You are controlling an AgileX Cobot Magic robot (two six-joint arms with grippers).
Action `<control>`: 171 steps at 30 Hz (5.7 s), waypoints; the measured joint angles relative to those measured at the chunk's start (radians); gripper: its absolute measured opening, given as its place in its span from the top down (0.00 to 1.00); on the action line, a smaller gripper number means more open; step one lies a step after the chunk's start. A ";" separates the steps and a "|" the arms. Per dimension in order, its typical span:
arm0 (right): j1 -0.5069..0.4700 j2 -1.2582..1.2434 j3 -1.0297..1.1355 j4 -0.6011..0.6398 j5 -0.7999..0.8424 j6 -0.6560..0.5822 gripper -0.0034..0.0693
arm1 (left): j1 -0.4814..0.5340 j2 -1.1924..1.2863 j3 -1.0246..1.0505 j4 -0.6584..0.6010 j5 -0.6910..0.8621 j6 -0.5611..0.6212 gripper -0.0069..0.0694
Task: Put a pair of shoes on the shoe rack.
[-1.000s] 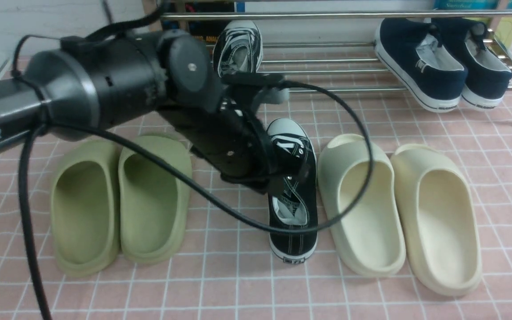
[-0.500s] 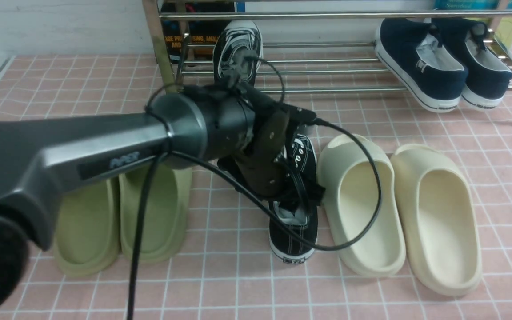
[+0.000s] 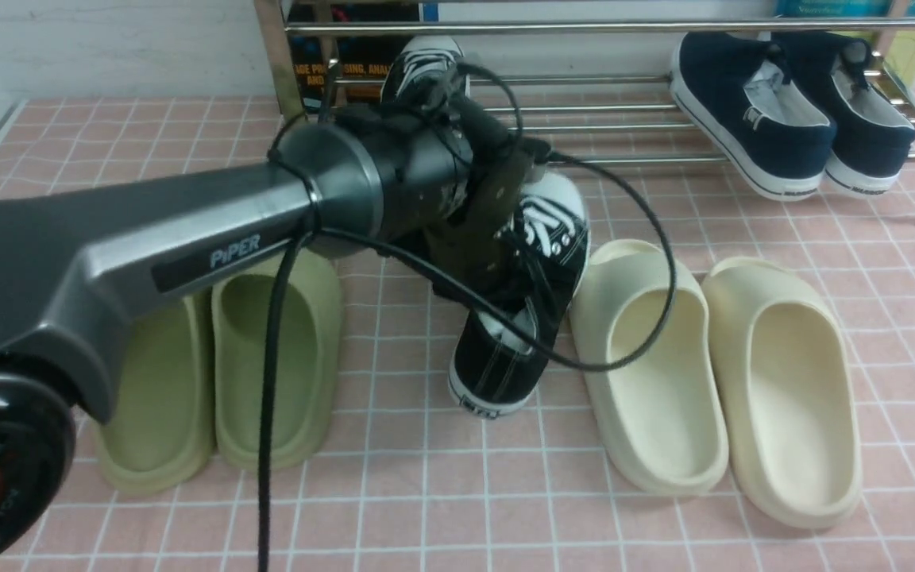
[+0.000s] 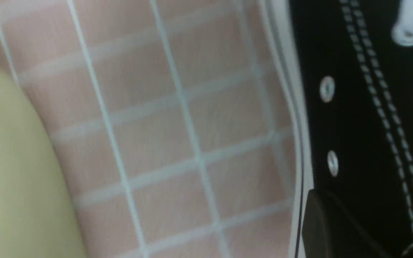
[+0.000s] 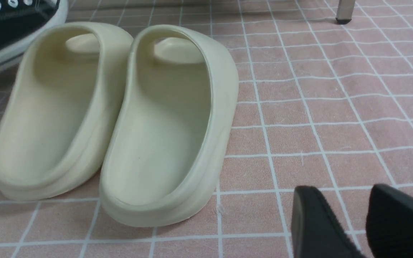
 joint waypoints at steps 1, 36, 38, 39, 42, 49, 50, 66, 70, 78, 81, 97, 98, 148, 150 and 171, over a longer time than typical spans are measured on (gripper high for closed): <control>0.000 0.000 0.000 0.000 0.000 0.000 0.63 | 0.000 0.000 -0.027 0.002 -0.011 -0.006 0.87; 0.000 0.000 0.000 0.000 0.000 0.000 0.62 | 0.129 0.343 -0.582 0.128 -0.032 -0.269 0.86; 0.000 0.000 0.000 0.000 0.000 0.000 0.62 | 0.129 0.343 -0.582 0.127 -0.037 -0.266 0.85; 0.000 0.000 0.000 0.000 0.000 0.000 0.62 | 0.129 0.343 -0.582 0.127 -0.040 -0.262 0.84; 0.000 0.000 0.000 0.000 0.000 0.000 0.62 | 0.129 0.343 -0.582 0.127 -0.065 -0.257 0.80; 0.000 0.000 0.000 0.000 0.000 0.000 0.62 | 0.140 0.343 -0.586 0.129 -0.114 -0.255 0.58; 0.000 0.000 0.000 0.000 0.000 0.000 0.62 | 0.141 0.343 -0.587 0.128 -0.118 -0.255 0.57; 0.000 0.000 0.000 0.000 0.000 0.000 0.62 | 0.063 0.149 -0.604 0.030 0.251 0.130 0.72; 0.000 0.000 0.000 0.000 0.000 0.000 0.62 | 0.029 0.177 -0.604 -0.062 0.418 0.263 0.84; 0.000 0.000 0.000 0.000 0.000 0.000 0.62 | 0.007 0.343 -0.602 -0.057 0.457 0.322 0.91; 0.000 0.000 0.000 0.000 0.000 0.000 0.62 | 0.008 0.378 -0.602 -0.039 0.457 0.318 0.91; 0.000 0.000 0.000 0.000 0.000 0.000 0.62 | -0.002 0.458 -0.618 0.096 0.342 0.100 0.90; 0.000 0.000 0.000 0.000 0.000 0.000 0.62 | -0.004 0.458 -0.637 0.106 0.354 0.081 0.90; 0.000 0.000 0.000 0.000 0.000 0.000 0.62 | 0.031 0.286 -0.819 0.002 0.457 0.227 0.88; 0.000 0.000 0.000 0.000 0.000 0.000 0.62 | 0.031 0.257 -0.817 0.000 0.457 0.254 0.88; 0.000 0.000 0.000 0.000 0.000 0.000 0.62 | 0.031 -0.883 0.166 0.217 0.260 0.136 0.86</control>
